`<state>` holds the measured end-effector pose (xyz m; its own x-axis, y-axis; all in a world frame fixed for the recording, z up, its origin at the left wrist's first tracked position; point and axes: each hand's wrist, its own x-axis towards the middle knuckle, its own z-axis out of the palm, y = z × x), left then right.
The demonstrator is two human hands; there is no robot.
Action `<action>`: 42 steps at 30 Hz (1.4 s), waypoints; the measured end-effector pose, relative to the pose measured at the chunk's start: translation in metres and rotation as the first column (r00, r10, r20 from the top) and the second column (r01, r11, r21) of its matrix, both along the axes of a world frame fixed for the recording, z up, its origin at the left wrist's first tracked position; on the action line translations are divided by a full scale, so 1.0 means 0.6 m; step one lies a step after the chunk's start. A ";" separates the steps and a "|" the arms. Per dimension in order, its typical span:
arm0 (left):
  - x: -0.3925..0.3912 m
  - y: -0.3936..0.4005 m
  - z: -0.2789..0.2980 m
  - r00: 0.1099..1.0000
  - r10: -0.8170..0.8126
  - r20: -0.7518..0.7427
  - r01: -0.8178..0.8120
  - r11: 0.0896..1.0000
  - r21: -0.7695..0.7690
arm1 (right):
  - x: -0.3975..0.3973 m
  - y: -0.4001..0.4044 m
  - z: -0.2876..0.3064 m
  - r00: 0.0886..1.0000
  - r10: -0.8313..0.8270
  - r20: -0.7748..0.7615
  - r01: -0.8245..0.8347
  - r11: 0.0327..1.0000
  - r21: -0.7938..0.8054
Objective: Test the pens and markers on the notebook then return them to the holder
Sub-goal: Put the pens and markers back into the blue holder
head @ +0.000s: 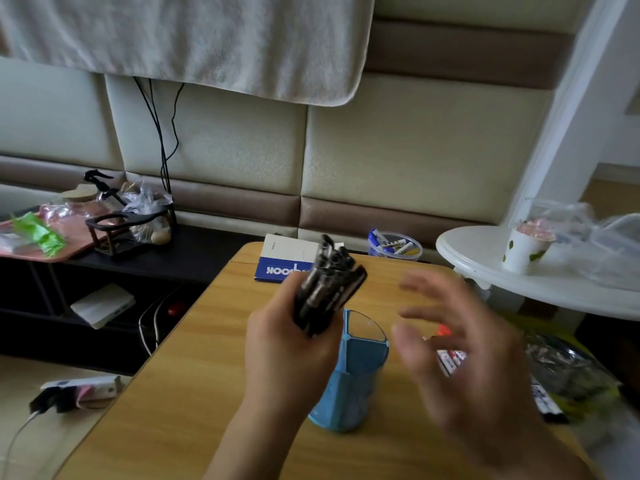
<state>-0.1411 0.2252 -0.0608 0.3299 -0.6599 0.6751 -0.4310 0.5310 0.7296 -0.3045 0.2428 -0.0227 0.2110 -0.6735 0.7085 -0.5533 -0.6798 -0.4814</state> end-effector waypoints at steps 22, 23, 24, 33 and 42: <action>-0.002 -0.005 -0.026 0.947 0.121 0.298 -0.157 0.983 0.099 | 0.039 -0.097 0.080 0.995 0.077 0.060 -0.041 0.885 -0.463; 0.002 -0.008 -0.036 0.953 0.088 0.290 -0.140 0.976 0.165 | 0.021 -0.110 0.092 0.993 0.043 0.109 0.012 0.888 -0.459; 0.006 -0.010 -0.045 0.962 0.044 0.268 -0.107 0.968 0.227 | 0.005 -0.125 0.100 0.989 0.007 0.150 0.061 0.893 -0.446; 0.000 -0.018 -0.056 0.974 -0.175 0.143 0.104 0.908 0.405 | -0.053 -0.176 0.024 1.000 0.008 0.022 0.002 0.898 -0.439; 0.002 -0.022 -0.059 0.959 -0.233 0.161 0.140 0.885 0.445 | -0.068 -0.196 0.027 0.986 0.110 -0.128 -0.149 0.926 -0.347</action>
<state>-0.1399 0.2118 -0.0961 0.0577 -0.9333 0.3543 -0.5182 0.2753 0.8097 -0.3452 0.1253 -0.0066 0.3649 -0.3443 0.8650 -0.4829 -0.8643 -0.1404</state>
